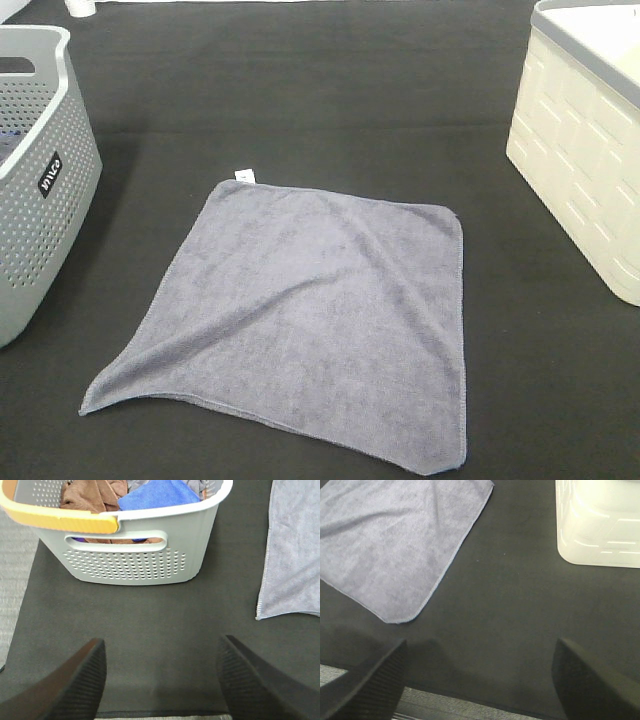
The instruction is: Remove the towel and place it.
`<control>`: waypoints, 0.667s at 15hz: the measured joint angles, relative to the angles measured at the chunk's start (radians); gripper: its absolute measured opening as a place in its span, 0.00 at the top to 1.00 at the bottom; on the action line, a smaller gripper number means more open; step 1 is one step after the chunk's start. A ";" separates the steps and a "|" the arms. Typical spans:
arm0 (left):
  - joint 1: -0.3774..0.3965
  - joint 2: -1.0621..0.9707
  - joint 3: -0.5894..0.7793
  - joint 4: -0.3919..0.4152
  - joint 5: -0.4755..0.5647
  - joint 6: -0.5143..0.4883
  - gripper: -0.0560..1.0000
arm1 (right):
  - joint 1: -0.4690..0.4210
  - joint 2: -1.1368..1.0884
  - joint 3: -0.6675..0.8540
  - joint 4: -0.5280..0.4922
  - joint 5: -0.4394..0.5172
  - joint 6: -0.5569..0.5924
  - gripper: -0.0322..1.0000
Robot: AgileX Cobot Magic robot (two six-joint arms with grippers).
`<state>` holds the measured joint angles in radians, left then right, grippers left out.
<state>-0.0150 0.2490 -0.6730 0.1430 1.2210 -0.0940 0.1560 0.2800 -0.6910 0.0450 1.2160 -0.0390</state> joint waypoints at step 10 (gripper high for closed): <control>0.000 -0.254 0.105 -0.082 -0.011 -0.058 0.38 | 0.000 -0.284 0.229 0.027 -0.096 -0.116 0.23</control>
<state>-0.0150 -0.0050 -0.5680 0.0610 1.2100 -0.1520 0.1560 -0.0040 -0.4620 0.0720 1.1200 -0.1550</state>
